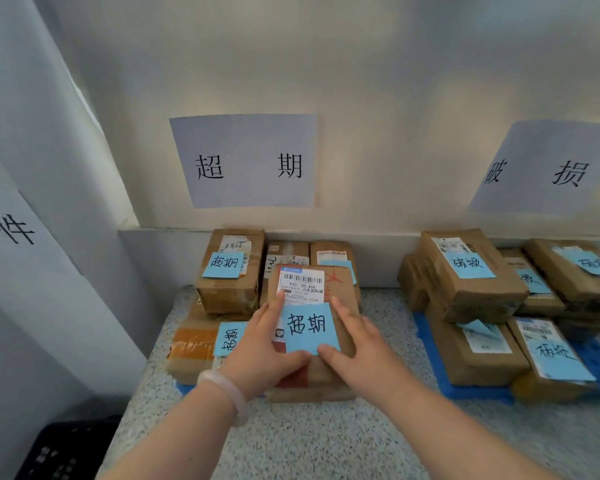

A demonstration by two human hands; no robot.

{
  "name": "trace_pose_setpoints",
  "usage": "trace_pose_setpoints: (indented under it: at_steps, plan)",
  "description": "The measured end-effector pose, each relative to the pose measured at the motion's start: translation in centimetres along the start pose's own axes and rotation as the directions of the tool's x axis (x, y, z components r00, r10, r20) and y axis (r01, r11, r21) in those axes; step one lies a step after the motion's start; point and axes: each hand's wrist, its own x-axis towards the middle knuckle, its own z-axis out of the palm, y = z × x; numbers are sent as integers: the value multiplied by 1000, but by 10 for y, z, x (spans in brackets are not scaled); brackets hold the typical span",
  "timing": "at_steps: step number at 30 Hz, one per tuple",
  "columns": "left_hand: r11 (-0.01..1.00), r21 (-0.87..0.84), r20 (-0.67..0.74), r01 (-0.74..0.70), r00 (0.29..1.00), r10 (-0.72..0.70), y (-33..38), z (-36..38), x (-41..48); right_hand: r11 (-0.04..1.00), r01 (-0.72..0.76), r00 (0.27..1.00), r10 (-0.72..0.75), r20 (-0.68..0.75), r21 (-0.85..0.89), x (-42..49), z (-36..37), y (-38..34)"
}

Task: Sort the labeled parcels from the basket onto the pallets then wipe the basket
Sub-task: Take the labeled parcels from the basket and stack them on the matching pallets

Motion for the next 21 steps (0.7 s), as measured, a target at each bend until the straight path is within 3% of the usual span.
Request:
trace_pose_setpoints:
  at_steps: [21]
  plan:
    - [997, 16, -35, 74, 997, -73, 6, -62, 120, 994, -18, 1000, 15, -22, -105, 137, -19, -53]
